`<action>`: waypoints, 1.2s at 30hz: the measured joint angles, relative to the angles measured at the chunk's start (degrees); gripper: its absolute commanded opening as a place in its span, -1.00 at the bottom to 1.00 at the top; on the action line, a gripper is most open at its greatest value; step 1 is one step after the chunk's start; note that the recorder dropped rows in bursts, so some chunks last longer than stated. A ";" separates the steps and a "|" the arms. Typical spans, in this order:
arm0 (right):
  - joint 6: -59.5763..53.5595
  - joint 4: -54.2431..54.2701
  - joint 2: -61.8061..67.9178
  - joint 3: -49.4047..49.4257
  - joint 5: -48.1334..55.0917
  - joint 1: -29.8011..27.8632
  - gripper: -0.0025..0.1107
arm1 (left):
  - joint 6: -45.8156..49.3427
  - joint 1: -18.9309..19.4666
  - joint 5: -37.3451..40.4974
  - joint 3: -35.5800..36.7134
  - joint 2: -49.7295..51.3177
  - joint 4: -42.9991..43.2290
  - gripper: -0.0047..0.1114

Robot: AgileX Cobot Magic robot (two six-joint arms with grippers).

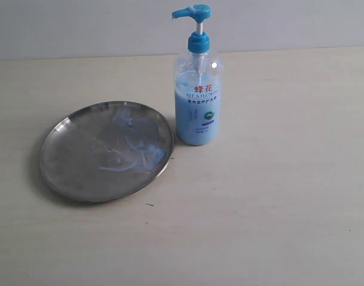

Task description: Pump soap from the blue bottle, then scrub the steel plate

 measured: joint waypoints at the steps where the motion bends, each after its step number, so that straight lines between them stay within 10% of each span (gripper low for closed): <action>1: 0.00 0.00 0.00 0.00 -1.83 0.00 -0.96 | 0.00 0.00 0.00 0.00 0.00 0.00 -0.92; 7: 0.00 0.00 0.00 0.00 -11.54 0.00 -0.96 | 0.00 0.00 0.00 0.00 0.00 0.00 -0.92; 25: 0.00 0.23 10.25 -16.57 9.23 0.00 -0.96 | 0.00 0.00 0.00 0.00 0.00 0.00 -0.92; 36: -20.00 14.96 22.67 -19.07 15.57 8.60 -0.96 | 0.00 0.00 0.00 0.00 0.00 0.00 -0.92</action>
